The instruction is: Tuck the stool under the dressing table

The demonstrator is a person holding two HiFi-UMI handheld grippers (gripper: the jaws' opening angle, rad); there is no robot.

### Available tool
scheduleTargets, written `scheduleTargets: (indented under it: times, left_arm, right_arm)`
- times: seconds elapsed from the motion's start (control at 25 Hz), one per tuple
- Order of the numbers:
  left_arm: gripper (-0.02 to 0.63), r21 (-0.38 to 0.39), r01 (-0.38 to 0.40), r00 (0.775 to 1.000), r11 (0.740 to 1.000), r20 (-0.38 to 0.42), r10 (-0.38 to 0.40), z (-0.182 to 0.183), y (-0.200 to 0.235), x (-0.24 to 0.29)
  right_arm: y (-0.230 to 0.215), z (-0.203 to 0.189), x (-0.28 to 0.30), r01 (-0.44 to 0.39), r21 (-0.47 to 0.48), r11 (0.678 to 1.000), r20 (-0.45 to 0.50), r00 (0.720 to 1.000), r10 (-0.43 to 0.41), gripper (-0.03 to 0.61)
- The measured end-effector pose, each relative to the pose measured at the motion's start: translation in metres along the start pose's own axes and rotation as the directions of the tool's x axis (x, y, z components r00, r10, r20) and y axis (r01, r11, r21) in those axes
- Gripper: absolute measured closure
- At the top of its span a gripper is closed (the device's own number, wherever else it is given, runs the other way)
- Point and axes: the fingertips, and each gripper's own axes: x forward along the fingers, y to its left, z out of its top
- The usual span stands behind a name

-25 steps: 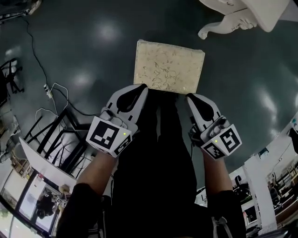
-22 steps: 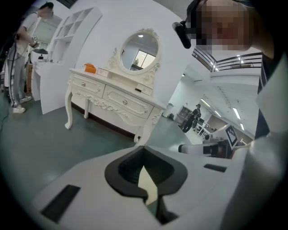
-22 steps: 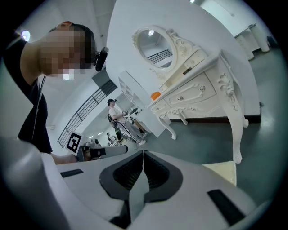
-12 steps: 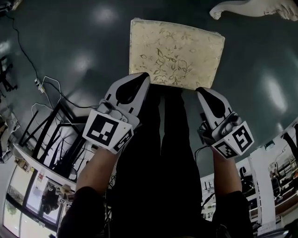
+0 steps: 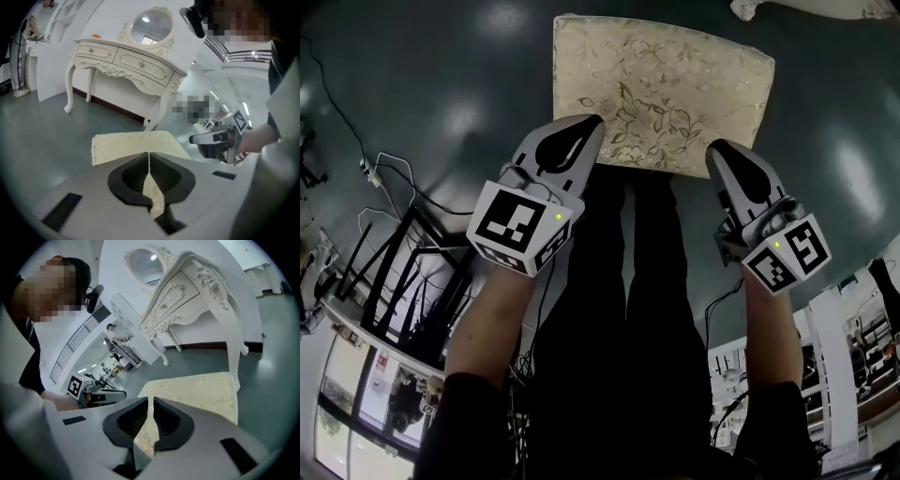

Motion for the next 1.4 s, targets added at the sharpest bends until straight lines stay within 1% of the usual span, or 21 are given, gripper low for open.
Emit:
scheduleTargets:
  times: [0.04, 0.08, 0.12, 0.16, 0.24, 0.32, 0.36, 0.48, 0.56, 0.6, 0.72, 0.84, 0.88, 1.0, 1.08, 1.2, 1.28, 1.4]
  left_arm:
    - [0.606, 0.012, -0.009, 1.0, 1.0, -0.007, 0.009, -0.002, 0.005, 0.002]
    - [0.606, 0.022, -0.016, 1.0, 1.0, -0.016, 0.016, -0.005, 0.009, 0.003]
    - [0.596, 0.027, -0.021, 0.999, 0.999, -0.027, 0.021, -0.009, 0.013, 0.005]
    - [0.56, 0.021, -0.025, 0.999, 0.999, -0.038, 0.025, -0.014, 0.017, 0.006]
    - [0.439, -0.02, -0.038, 0.998, 0.999, -0.057, 0.037, -0.023, 0.027, 0.007]
    - [0.358, -0.076, -0.064, 0.995, 0.995, -0.075, 0.058, -0.031, 0.04, 0.01]
    - [0.303, -0.101, -0.08, 0.994, 0.992, -0.088, 0.071, -0.036, 0.046, 0.012]
    - [0.16, -0.136, -0.12, 0.986, 0.983, -0.13, 0.103, -0.047, 0.062, 0.019]
    - [0.094, -0.137, -0.128, 0.981, 0.982, -0.161, 0.106, -0.054, 0.066, 0.024]
    - [0.075, -0.14, -0.127, 0.979, 0.982, -0.177, 0.101, -0.058, 0.067, 0.027]
    - [0.057, -0.178, -0.11, 0.975, 0.978, -0.212, 0.071, -0.069, 0.067, 0.037]
    - [0.054, -0.203, -0.108, 0.974, 0.973, -0.22, 0.062, -0.071, 0.069, 0.045]
    - [0.054, -0.207, -0.109, 0.974, 0.972, -0.22, 0.062, -0.071, 0.069, 0.047]
    - [0.052, -0.236, -0.11, 0.973, 0.966, -0.222, 0.056, -0.069, 0.069, 0.055]
    - [0.052, -0.25, -0.115, 0.973, 0.961, -0.225, 0.058, -0.069, 0.072, 0.06]
    - [0.047, -0.254, -0.116, 0.97, 0.96, -0.235, 0.055, -0.069, 0.076, 0.066]
    - [0.041, -0.258, -0.11, 0.97, 0.96, -0.236, 0.047, -0.07, 0.077, 0.067]
    - [0.031, -0.308, -0.081, 0.969, 0.948, -0.249, 0.002, -0.077, 0.078, 0.073]
  right_arm:
    - [-0.011, -0.003, 0.002, 0.027, -0.01, 1.0, -0.02, 0.999, -0.027, 0.543]
    - [-0.022, -0.007, 0.005, 0.054, -0.019, 0.998, -0.043, 0.998, -0.054, 0.495]
    - [-0.033, -0.01, 0.007, 0.081, -0.026, 0.996, -0.064, 0.995, -0.082, 0.427]
    - [-0.043, -0.012, 0.008, 0.11, -0.034, 0.993, -0.081, 0.99, -0.113, 0.388]
    - [-0.059, -0.014, 0.008, 0.18, -0.069, 0.981, -0.097, 0.978, -0.186, 0.311]
    - [-0.072, -0.014, 0.006, 0.248, -0.109, 0.963, -0.088, 0.962, -0.258, 0.267]
    - [-0.077, -0.014, 0.006, 0.271, -0.114, 0.956, -0.083, 0.956, -0.281, 0.248]
    - [-0.085, -0.022, 0.007, 0.292, -0.075, 0.954, -0.101, 0.949, -0.298, 0.175]
    - [-0.09, -0.03, 0.008, 0.297, -0.056, 0.953, -0.123, 0.945, -0.302, 0.13]
    - [-0.091, -0.033, 0.008, 0.299, -0.057, 0.953, -0.131, 0.944, -0.304, 0.127]
    - [-0.093, -0.034, 0.008, 0.311, -0.069, 0.948, -0.148, 0.937, -0.318, 0.123]
    - [-0.101, -0.032, 0.005, 0.355, -0.059, 0.933, -0.15, 0.921, -0.36, 0.123]
    - [-0.104, -0.034, 0.003, 0.362, -0.042, 0.931, -0.154, 0.919, -0.364, 0.123]
    - [-0.115, -0.044, -0.003, 0.358, 0.05, 0.932, -0.175, 0.922, -0.345, 0.123]
    - [-0.119, -0.052, -0.003, 0.353, 0.072, 0.933, -0.196, 0.922, -0.333, 0.123]
    - [-0.123, -0.061, 0.0, 0.346, 0.075, 0.935, -0.216, 0.921, -0.323, 0.123]
    - [-0.126, -0.063, 0.003, 0.353, 0.066, 0.933, -0.217, 0.918, -0.332, 0.123]
    - [-0.129, -0.065, 0.003, 0.363, 0.056, 0.93, -0.221, 0.913, -0.343, 0.123]
